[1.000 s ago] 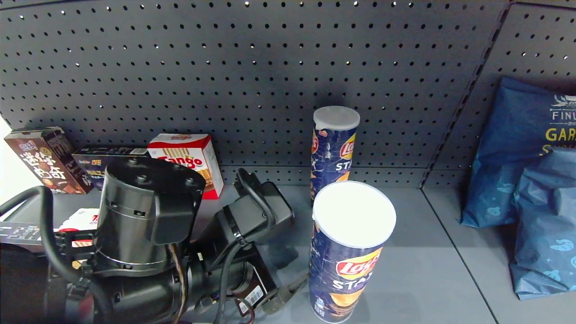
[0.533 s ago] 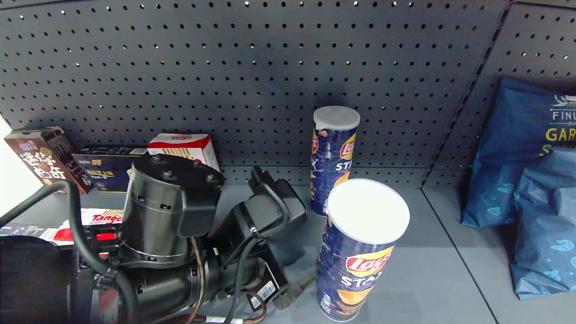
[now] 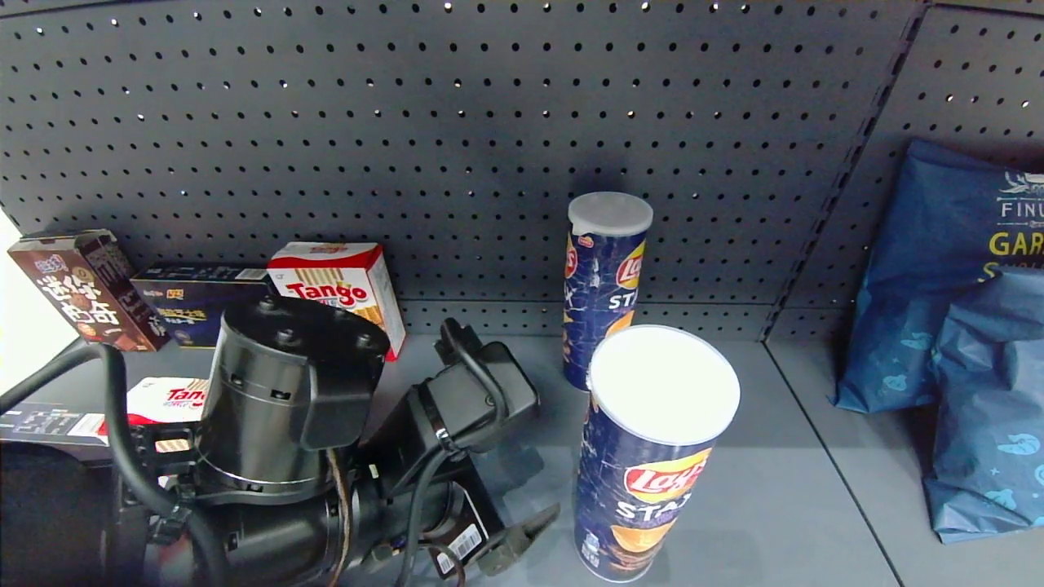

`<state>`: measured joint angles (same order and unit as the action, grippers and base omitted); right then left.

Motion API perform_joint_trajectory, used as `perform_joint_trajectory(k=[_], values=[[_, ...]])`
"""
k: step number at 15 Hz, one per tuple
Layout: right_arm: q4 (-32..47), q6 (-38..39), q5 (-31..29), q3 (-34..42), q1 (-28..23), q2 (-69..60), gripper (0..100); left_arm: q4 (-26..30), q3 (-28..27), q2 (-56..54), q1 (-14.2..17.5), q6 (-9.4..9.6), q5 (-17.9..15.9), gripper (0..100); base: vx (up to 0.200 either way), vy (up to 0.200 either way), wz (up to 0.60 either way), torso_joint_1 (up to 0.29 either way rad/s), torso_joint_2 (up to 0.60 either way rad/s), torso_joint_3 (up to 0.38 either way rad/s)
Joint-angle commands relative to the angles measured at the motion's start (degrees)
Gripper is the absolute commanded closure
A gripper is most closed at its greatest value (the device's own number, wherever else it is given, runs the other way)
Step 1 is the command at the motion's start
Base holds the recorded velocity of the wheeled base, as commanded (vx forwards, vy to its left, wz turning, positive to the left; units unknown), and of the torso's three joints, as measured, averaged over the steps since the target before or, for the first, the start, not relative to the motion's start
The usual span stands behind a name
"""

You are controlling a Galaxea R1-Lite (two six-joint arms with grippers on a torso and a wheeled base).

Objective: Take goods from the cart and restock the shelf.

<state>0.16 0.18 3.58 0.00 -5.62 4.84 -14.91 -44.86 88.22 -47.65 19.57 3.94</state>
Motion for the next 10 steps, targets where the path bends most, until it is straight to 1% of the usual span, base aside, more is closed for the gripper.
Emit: perform_joint_trajectory(k=[1,5,9,10], values=[[0.0,0.0,0.0,0.0,0.0,0.1,0,-0.1,0.7,-1.0,-0.1,0.21,-0.1,0,0.0,0.0,0.0,0.0,0.0,0.0],[0.0,0.0,0.0,0.0,0.0,0.1,0,-0.3,-0.5,-0.6,-0.5,0.47,-0.1,0,0.0,0.0,0.0,0.0,0.0,0.0],[0.0,0.0,0.0,0.0,0.0,0.1,0,-0.3,-0.4,-0.4,-0.5,0.47,0.0,0,0.0,0.0,0.0,0.0,0.0,0.0],[0.0,0.0,0.0,0.0,0.0,0.1,0,-0.2,0.4,-0.7,-0.5,0.39,0.0,0,0.0,0.0,0.0,0.0,0.0,0.0]])
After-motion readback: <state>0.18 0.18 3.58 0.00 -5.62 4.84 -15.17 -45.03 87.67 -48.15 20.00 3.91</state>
